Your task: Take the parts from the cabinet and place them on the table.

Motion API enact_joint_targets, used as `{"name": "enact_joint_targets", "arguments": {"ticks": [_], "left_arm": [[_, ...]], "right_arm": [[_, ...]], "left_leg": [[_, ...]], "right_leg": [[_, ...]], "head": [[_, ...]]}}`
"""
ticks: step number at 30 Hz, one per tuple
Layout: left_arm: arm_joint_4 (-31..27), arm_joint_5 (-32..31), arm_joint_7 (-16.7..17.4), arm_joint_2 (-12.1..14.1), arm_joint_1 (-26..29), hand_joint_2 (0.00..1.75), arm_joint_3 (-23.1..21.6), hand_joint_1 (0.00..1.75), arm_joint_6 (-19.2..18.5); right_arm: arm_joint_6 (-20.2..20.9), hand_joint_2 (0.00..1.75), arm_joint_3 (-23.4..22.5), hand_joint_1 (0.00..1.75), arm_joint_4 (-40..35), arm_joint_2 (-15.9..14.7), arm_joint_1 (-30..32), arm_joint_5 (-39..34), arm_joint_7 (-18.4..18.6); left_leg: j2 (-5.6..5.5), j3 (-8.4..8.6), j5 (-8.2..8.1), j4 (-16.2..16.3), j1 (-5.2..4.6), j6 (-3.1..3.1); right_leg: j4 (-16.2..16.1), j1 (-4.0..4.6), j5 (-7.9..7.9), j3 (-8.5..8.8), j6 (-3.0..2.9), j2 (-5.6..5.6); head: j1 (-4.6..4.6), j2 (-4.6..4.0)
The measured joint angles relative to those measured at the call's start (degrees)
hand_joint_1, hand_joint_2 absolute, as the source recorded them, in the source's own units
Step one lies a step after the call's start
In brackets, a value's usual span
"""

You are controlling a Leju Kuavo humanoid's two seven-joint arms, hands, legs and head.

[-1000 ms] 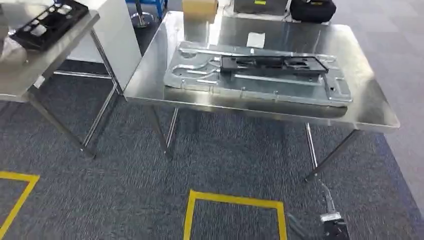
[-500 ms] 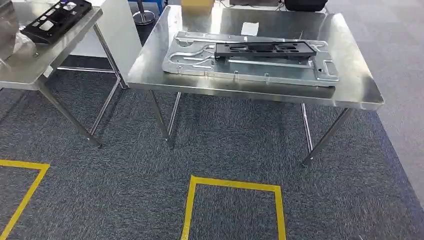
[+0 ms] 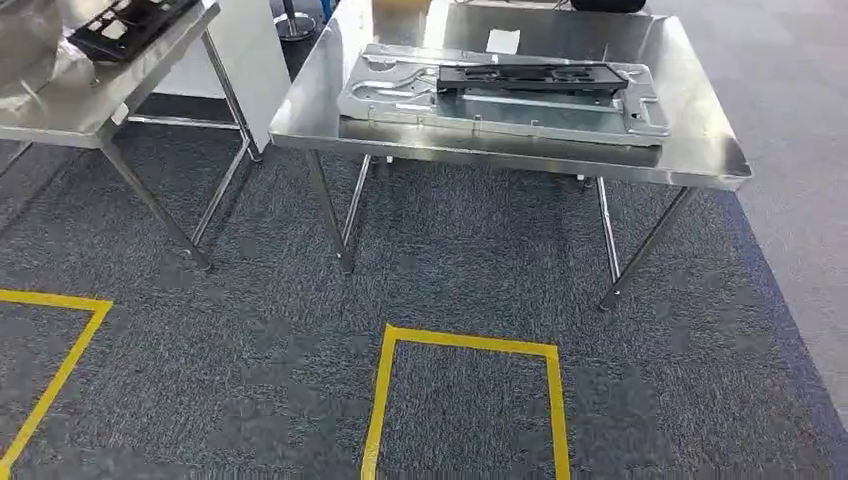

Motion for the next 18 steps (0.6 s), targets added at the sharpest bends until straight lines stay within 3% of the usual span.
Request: {"name": "enact_joint_targets", "arguments": {"ticks": [1,2,3,4,5,6,7,8,9,10,11,12,13,14,15,17,18], "left_arm": [[0.0,0.0,0.0,0.0,0.0,0.00,0.0,0.00,0.0],[0.0,0.0,0.0,0.0,0.1,0.00,0.0,0.00,0.0],[0.0,0.0,0.0,-0.1,0.1,0.00,0.0,0.00,0.1],[0.0,0.0,0.0,-0.1,0.2,0.00,0.0,0.00,0.3],[0.0,0.0,0.0,-0.2,0.3,0.00,0.0,0.00,0.4],[0.0,0.0,0.0,-0.2,0.3,0.00,-0.1,0.00,0.5],[0.0,0.0,0.1,-0.2,0.3,0.00,-0.1,0.00,0.7],[0.0,0.0,0.2,-0.3,0.1,0.00,-0.1,0.00,0.7],[0.0,0.0,0.2,-0.3,0.0,0.00,-0.1,0.00,0.7],[0.0,0.0,0.3,-0.3,-0.1,0.00,-0.1,0.00,0.7],[0.0,0.0,0.3,-0.4,-0.2,0.00,-0.1,0.00,0.8],[0.0,0.0,0.3,-0.4,-0.2,0.00,-0.1,0.00,0.9],[0.0,0.0,0.4,-0.4,0.0,0.00,-0.1,0.00,0.9],[0.0,0.0,0.6,-0.4,0.2,0.00,-0.1,0.00,1.0],[0.1,0.0,1.0,-0.5,0.4,0.00,-0.2,0.00,1.0],[0.1,0.0,1.7,-0.5,0.4,0.00,-0.2,0.00,1.1],[0.1,0.0,2.0,-0.5,0.5,0.00,-0.2,0.00,1.2]], "right_arm": [[-0.3,0.00,0.0,0.00,0.8,0.0,0.0,0.3,0.8],[-0.3,0.00,0.0,0.00,1.6,0.0,-0.1,0.6,1.7],[-0.3,0.00,0.0,0.00,2.2,0.0,-0.2,1.0,2.6],[-0.2,0.00,0.0,0.00,2.8,0.0,-0.2,2.0,4.0],[0.0,0.00,0.0,0.00,3.4,0.0,-0.2,3.1,5.0],[0.4,0.00,0.0,0.00,4.0,0.0,-0.2,4.6,5.8],[0.7,0.00,-0.2,0.00,4.5,0.0,-0.4,6.4,6.6],[0.9,0.00,-0.4,0.00,5.2,0.0,-0.5,7.9,7.2],[1.0,0.00,-0.5,0.00,5.7,0.0,-0.6,8.5,7.6],[1.0,0.00,-0.7,0.00,6.1,0.0,-0.7,8.7,7.7],[1.1,0.00,-0.9,0.00,6.5,0.0,-0.9,8.9,7.8],[1.0,0.00,-1.0,0.00,6.9,0.0,-1.0,9.1,7.8],[1.0,0.00,-1.2,0.00,7.3,0.0,-1.1,9.3,8.0],[1.0,0.00,-1.4,0.00,7.7,0.1,-1.1,9.6,8.4],[0.9,0.00,-1.5,0.00,7.9,0.1,-1.1,10.0,8.8],[1.1,0.00,-1.5,0.00,8.5,0.1,-1.0,10.9,9.4],[1.4,0.00,-1.5,0.00,8.9,0.1,-1.0,11.5,9.5]], "left_leg": [[0.01,-1.00,0.76,0.0,0.00,0.15],[-0.03,-2.01,1.32,0.0,-0.01,0.13],[0.00,-3.10,2.06,0.1,-0.01,0.04],[0.05,-4.11,2.75,0.2,0.02,-0.12],[-0.28,-4.97,3.27,0.2,0.07,-0.41],[-0.55,-5.94,3.92,0.4,0.11,-0.79],[-0.72,-6.70,4.45,0.7,0.20,-1.09],[-1.11,-7.38,4.97,1.2,0.27,-1.43],[-1.50,-8.12,5.23,1.8,0.06,-1.78],[-1.79,-8.48,5.49,2.3,-0.08,-2.09],[-2.20,-9.03,6.10,2.7,-0.09,-2.47],[-2.65,-9.28,6.69,2.4,-0.07,-2.90],[-3.16,-9.55,7.09,2.4,0.06,-3.30],[-3.11,-10.08,6.61,3.1,0.44,-3.41],[-2.32,-10.99,3.87,5.4,0.37,-3.54],[-1.79,-14.10,-1.90,14.3,0.48,-3.95],[-1.65,-15.56,-3.69,18.9,0.48,-4.13]], "right_leg": [[3.5,-0.29,-4.20,-0.73,0.39,0.02],[7.7,-0.53,-7.31,-1.51,0.75,0.01],[11.6,-0.68,-8.63,-2.05,1.07,0.01],[14.0,-0.93,-7.81,-1.89,1.35,0.01],[14.2,-1.13,-5.70,-0.89,1.50,0.02],[12.6,-1.32,-2.30,1.14,1.50,0.10],[9.5,-1.47,-0.49,3.96,1.40,0.45],[4.0,-1.59,-1.04,8.23,1.16,1.93],[-2.1,-1.46,-2.89,13.38,0.90,3.82],[-6.0,-1.45,-4.99,15.20,0.36,3.93],[-6.7,-1.35,-5.76,15.12,0.04,3.43],[-6.3,-1.07,-5.58,14.70,-0.26,3.01],[-6.4,-1.30,-5.13,14.49,-0.97,2.41],[-6.5,-1.47,-4.67,14.27,-1.64,1.50],[-6.5,-1.29,-4.36,13.94,-2.16,1.01],[-6.4,-0.88,-3.89,13.31,-2.66,-0.44],[-6.2,-0.69,-3.75,12.85,-2.71,-1.13]], "head": [[0.26,0.00],[0.21,-0.02],[0.28,0.00],[0.26,0.00],[0.26,0.00],[0.24,0.00],[0.22,0.00],[0.24,0.00],[0.30,0.00],[0.08,0.00],[0.24,-0.02],[0.10,0.00],[0.19,0.00],[0.26,-0.02],[-0.13,0.00],[-0.37,0.00],[-0.35,0.00]]}}
